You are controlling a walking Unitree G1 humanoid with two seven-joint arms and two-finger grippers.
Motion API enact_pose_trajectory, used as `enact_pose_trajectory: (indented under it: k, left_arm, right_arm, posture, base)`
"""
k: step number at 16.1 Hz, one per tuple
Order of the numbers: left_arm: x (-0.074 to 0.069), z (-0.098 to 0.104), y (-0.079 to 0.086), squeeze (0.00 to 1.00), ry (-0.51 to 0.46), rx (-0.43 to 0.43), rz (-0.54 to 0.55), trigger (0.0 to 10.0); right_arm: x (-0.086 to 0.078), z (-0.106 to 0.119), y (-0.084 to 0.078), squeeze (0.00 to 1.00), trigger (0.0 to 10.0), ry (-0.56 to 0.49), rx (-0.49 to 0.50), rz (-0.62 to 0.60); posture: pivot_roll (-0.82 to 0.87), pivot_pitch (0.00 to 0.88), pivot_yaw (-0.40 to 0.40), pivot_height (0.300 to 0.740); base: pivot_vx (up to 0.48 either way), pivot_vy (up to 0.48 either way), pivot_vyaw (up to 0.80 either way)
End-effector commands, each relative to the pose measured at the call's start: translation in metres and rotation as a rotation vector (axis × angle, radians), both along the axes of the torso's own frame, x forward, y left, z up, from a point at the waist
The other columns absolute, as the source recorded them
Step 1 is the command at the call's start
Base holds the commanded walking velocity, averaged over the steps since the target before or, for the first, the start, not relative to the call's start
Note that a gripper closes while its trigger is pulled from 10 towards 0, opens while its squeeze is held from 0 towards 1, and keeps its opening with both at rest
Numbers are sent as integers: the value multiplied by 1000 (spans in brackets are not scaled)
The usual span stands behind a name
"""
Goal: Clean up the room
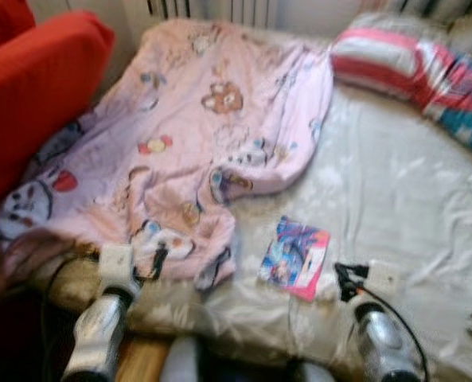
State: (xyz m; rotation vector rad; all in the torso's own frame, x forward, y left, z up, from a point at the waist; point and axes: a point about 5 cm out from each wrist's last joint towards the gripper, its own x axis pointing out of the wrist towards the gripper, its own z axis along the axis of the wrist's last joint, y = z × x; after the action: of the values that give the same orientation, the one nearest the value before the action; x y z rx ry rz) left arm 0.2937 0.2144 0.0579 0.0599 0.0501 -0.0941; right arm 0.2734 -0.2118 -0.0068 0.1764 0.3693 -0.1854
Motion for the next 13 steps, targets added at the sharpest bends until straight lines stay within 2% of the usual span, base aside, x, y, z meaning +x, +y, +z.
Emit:
enact_pose_trajectory:
  k: [1,3,4,5,7,8,10,13]
  left_arm:
    - [-2,-1,-1,0,16,-9,-10,10000]
    - [2,9,-5,0,-15,-18,-24,10000]
    - [5,16,-6,0,-34,-21,-28,10000]
    - [8,25,-7,0,-62,-20,-22,10000]
    - [10,36,-5,0,-88,-16,-18,10000]
    - [12,48,-2,0,-117,-13,-8,10000]
    - [12,56,3,0,-136,-1,4,10000]
    - [13,72,8,0,-175,5,25,10000]
  right_arm:
    - [-2,-3,-3,0,10000,28,17,-22]
    - [6,3,-6,0,10000,18,28,-32]
    - [11,7,-6,278,10000,8,36,-37]
    - [19,13,-2,1000,10000,-6,47,-11]
    - [26,18,6,1000,10000,-19,54,20]
    - [33,24,13,1000,10000,-36,44,50]
    - [40,31,18,1000,10000,-64,56,63]
    - [49,42,24,1000,10000,-110,0,122]
  posture:
    - [175,333,-29,652]
    - [179,374,-24,652]
    - [181,408,-24,652]
    - [190,465,-21,652]
    - [196,519,-18,652]
    - [191,542,-25,652]
    - [186,569,-30,652]
    - [206,603,-38,652]
  base:
    - [0,0,0]
    - [0,0,0]
    - [0,0,0]
    - [0,0,0]
    - [0,0,0]
    - [0,0,0]
    - [0,0,0]
    - [0,0,0]
